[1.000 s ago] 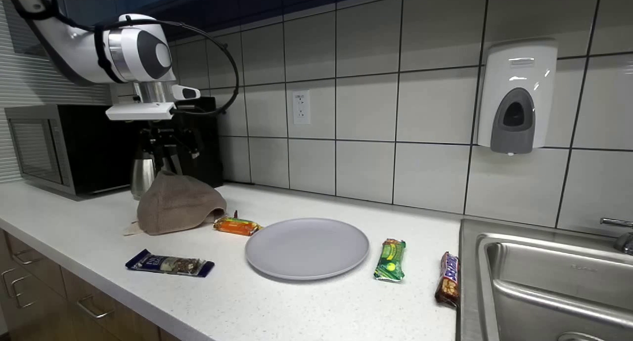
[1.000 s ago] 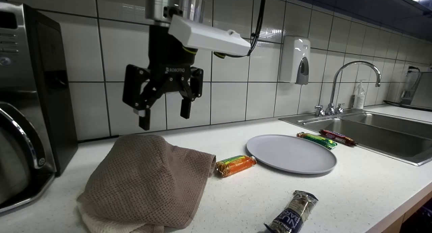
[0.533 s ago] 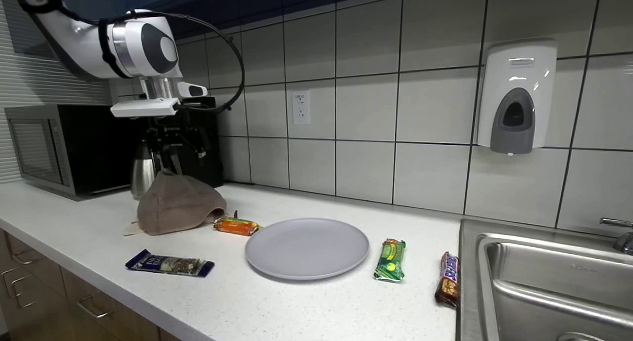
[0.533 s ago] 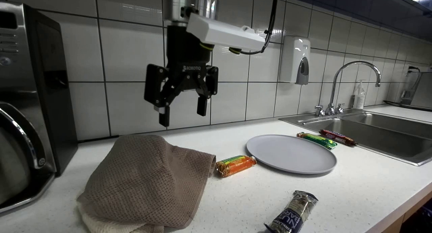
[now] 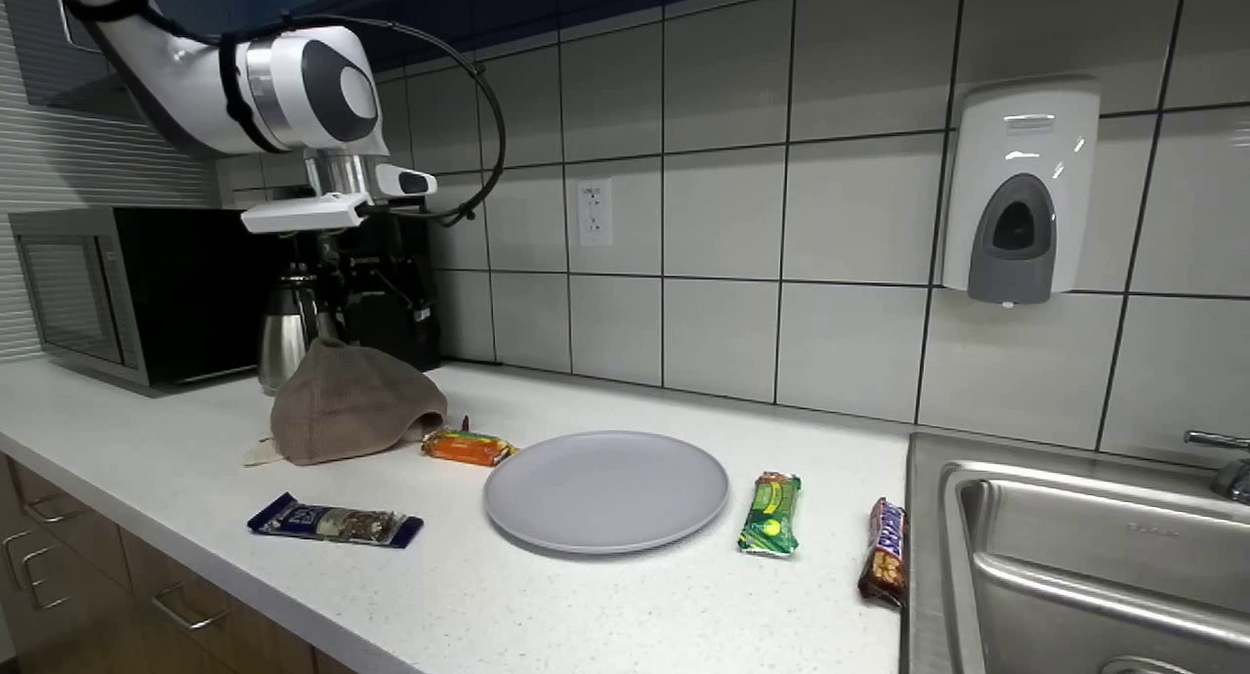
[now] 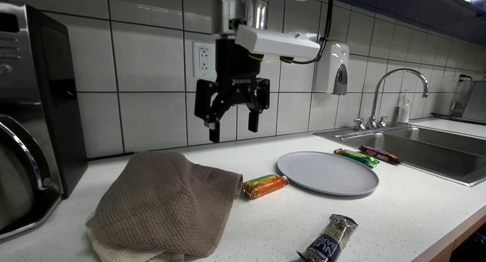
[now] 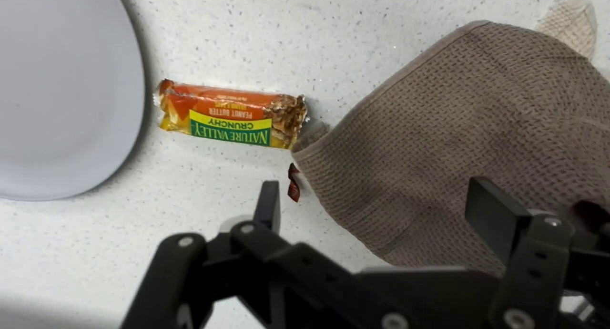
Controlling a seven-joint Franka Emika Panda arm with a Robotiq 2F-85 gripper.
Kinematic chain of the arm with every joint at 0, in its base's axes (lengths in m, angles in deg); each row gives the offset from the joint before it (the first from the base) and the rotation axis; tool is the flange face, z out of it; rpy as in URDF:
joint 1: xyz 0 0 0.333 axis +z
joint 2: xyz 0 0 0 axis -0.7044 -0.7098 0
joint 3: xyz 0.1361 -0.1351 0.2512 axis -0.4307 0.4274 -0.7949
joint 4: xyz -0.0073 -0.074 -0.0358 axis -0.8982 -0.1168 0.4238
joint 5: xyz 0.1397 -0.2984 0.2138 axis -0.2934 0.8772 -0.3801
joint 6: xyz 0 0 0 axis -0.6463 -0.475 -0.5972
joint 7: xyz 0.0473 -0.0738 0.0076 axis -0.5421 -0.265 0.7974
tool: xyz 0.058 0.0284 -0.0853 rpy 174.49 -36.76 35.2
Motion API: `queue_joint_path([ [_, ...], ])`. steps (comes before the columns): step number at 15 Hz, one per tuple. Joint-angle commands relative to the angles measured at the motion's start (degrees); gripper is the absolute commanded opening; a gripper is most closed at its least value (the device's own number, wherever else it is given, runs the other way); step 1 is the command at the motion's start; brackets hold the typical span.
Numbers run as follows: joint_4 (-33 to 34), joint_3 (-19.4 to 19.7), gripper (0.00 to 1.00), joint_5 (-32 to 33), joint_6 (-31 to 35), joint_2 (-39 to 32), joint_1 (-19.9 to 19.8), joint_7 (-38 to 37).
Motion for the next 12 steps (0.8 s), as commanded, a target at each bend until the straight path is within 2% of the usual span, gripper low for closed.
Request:
queue_joint_path([
  [1, -1.6, 0.2, 1.0, -0.5, -2.4, 2.3, -1.2, -3.0],
  [5, -1.6, 0.6, 1.0, -0.8, -3.4, 2.1, -1.5, -6.7],
  [12, -1.2, 1.7, 1.0, -1.8, -5.6, 2.1, -1.5, -20.3],
])
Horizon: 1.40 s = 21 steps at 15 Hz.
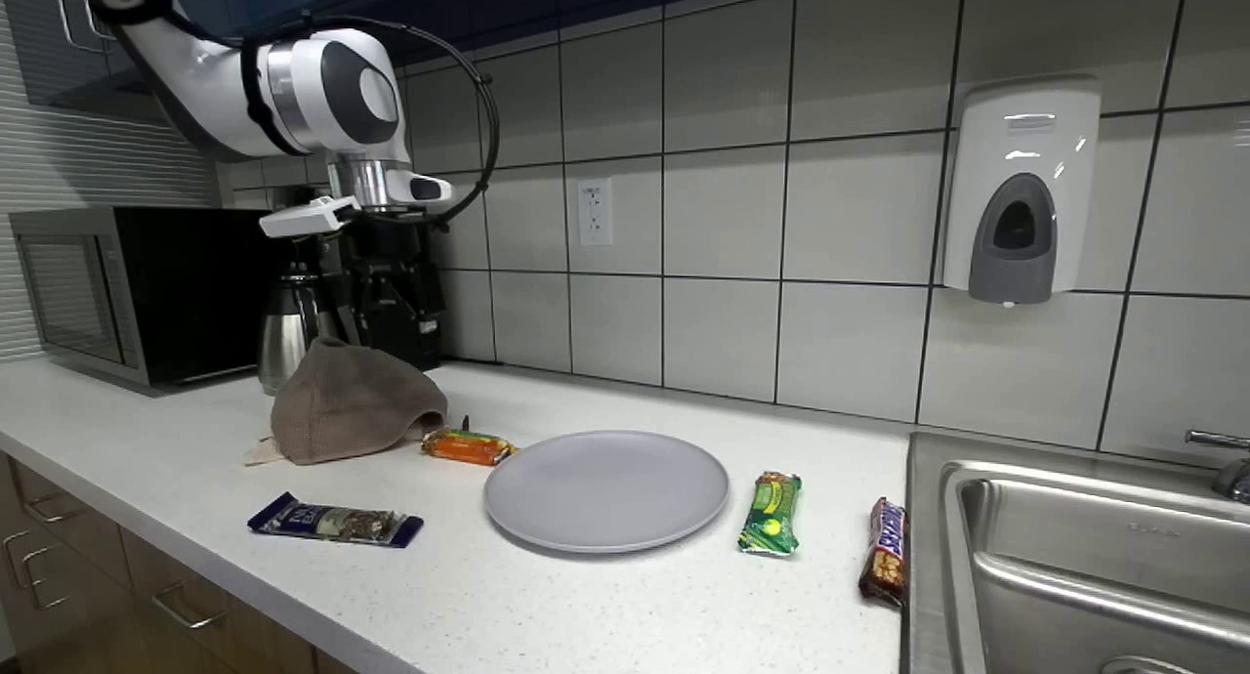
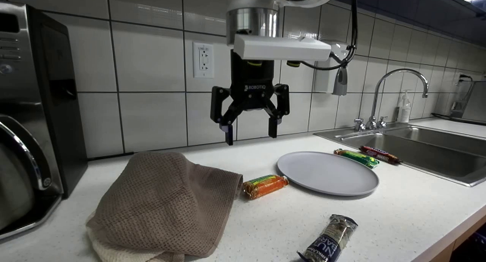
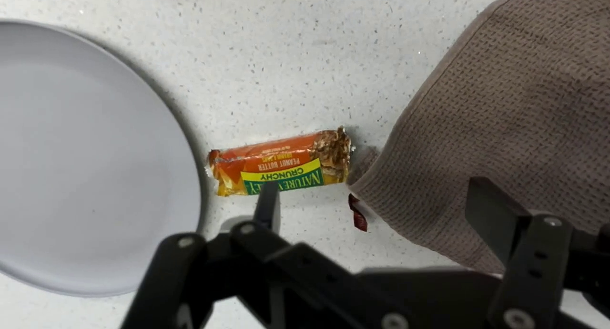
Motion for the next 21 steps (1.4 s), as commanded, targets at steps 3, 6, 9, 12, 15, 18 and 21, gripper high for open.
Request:
queue_joint_path([
  [3, -1.0, 0.6, 1.0, -1.4, -3.5, 2.3, -0.8, -9.6],
  [6, -0.8, 0.7, 1.0, -1.9, -3.4, 1.9, -0.7, -15.9],
  [9, -0.3, 0.5, 1.0, -2.0, -3.0, 1.1, -0.3, -23.2],
  [12, 0.3, 0.3, 1.0, -1.6, -2.6, 0.3, 0.1, -30.4],
  [15, 0.6, 0.2, 1.0, -1.3, -2.2, -0.6, 0.2, -35.5],
  [18, 0.7, 0.4, 1.0, -1.6, -1.6, -1.9, 0.0, -39.2],
  [21, 1.2, 1.0, 1.0, -1.4, -1.0, -3.4, -0.3, -42.1],
])
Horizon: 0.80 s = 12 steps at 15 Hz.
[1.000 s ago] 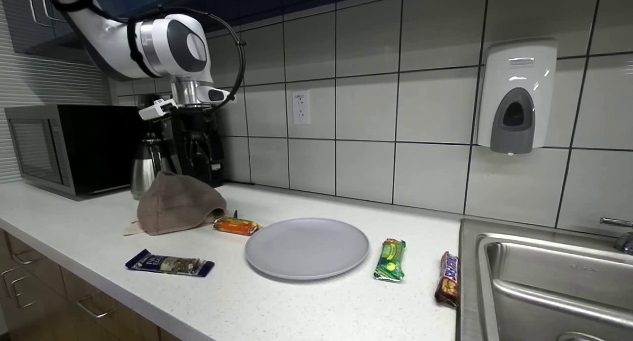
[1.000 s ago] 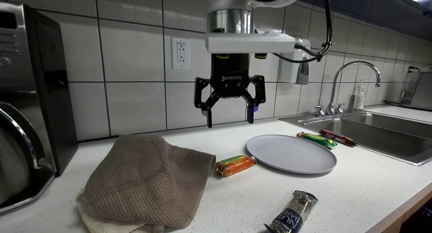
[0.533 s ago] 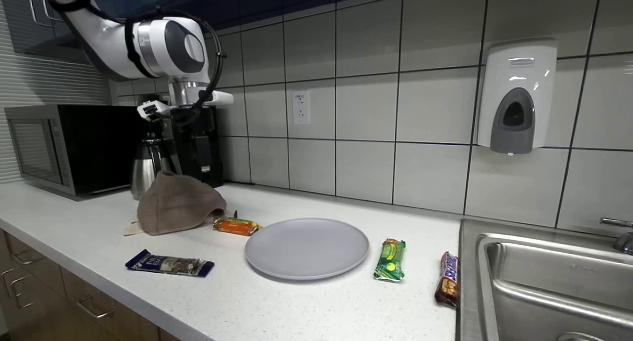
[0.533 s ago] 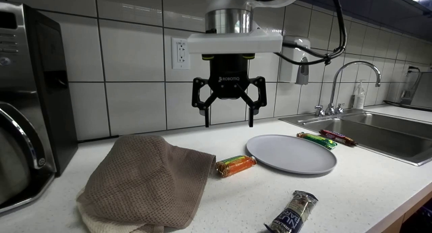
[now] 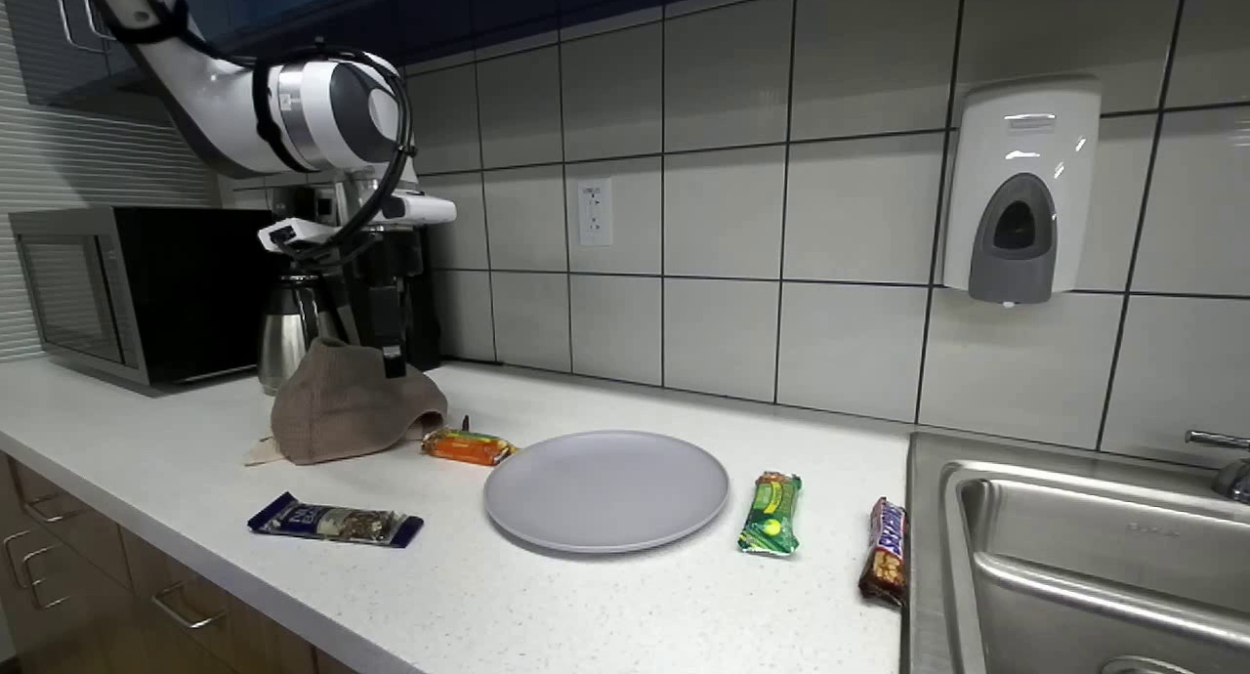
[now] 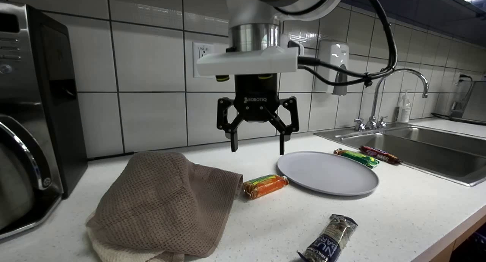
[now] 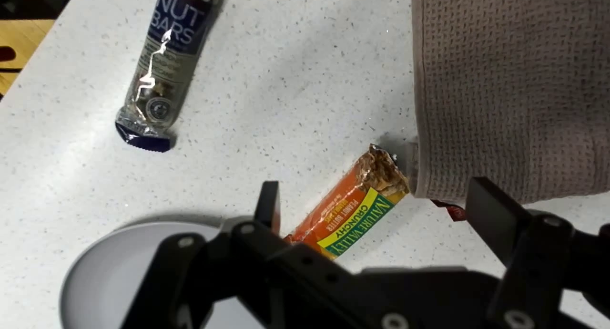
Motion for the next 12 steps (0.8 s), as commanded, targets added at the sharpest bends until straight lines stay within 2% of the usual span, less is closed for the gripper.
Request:
queue_joint_path([
  [1, 1.8, 0.4, 1.0, -0.1, 0.4, -2.0, -0.7, -3.9],
  [12, 6.6, 3.9, 1.0, -0.2, 2.5, -9.2, -0.6, -10.5],
])
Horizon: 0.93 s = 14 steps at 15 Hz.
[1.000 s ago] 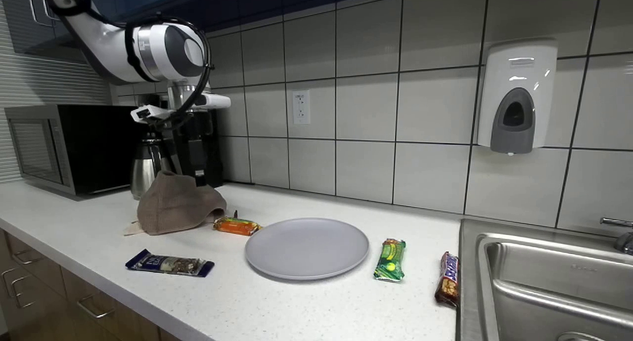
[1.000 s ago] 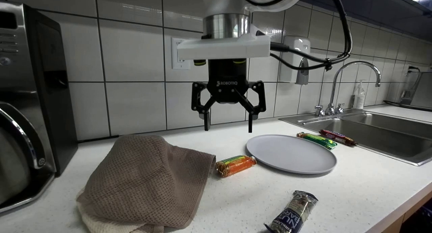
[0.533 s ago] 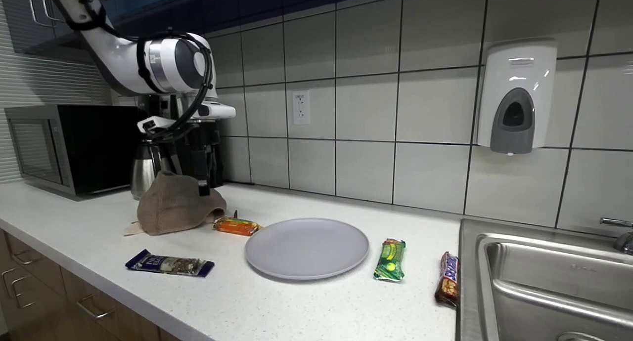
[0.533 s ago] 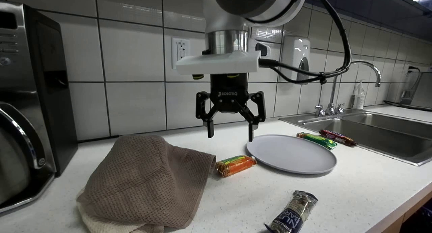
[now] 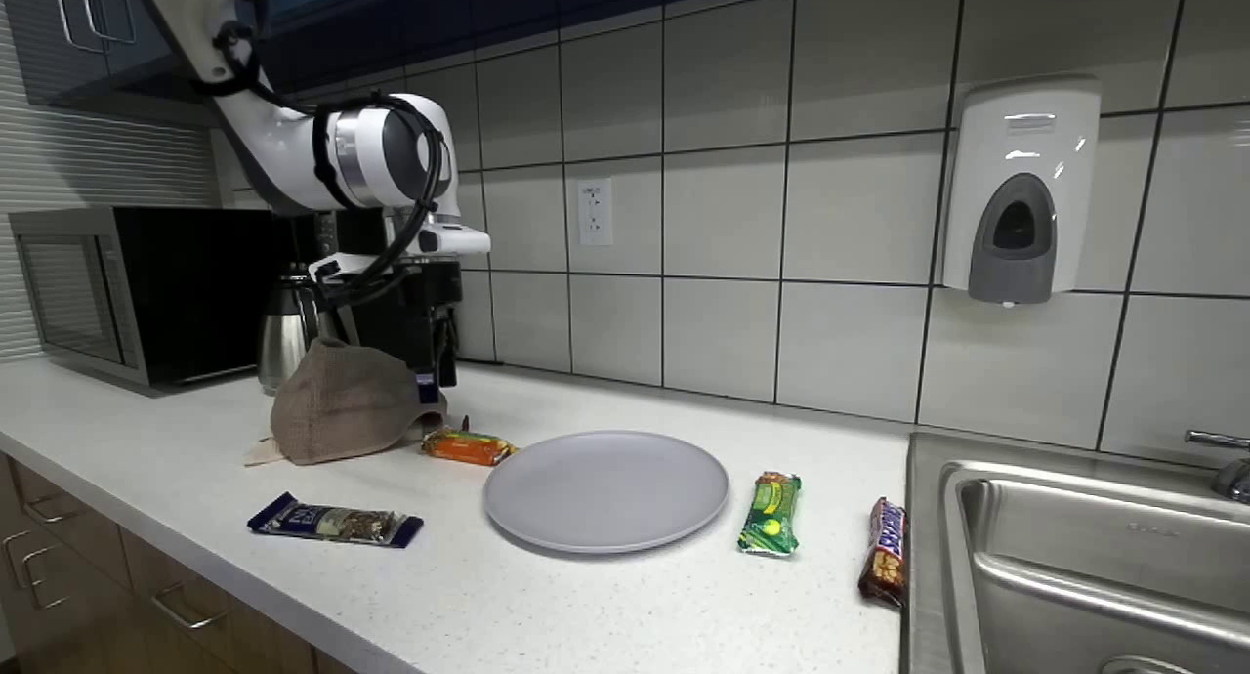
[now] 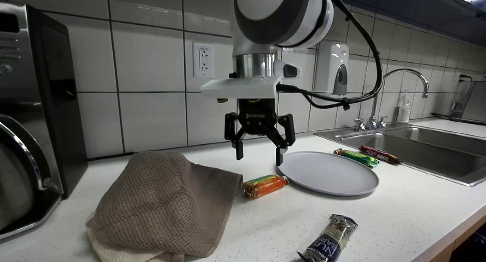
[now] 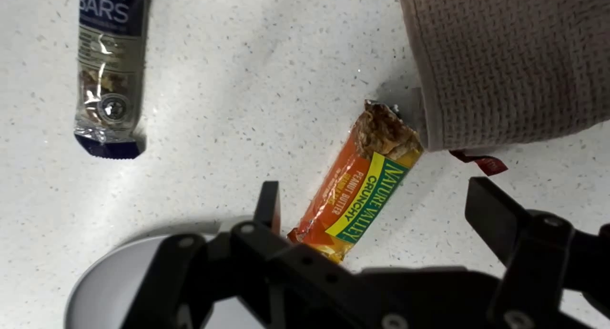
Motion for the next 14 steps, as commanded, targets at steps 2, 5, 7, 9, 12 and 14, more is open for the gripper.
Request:
queue_joint_path([
  [2, 2.4, 1.1, 1.0, -0.3, 1.9, -3.0, 0.0, -4.3],
  [5, 2.7, 1.7, 1.0, -0.5, 3.3, -4.3, 0.2, -6.6],
  [7, 2.7, 1.9, 1.0, -0.5, 4.1, -4.9, 0.4, -8.0],
  [9, 2.5, 2.0, 1.0, -0.6, 4.6, -5.4, 0.4, -9.1],
  [12, 1.9, 2.2, 1.0, -0.8, 4.9, -5.9, 0.3, -10.3],
  [14, 1.8, 2.3, 1.0, -0.8, 4.8, -6.2, 0.3, -11.0],
])
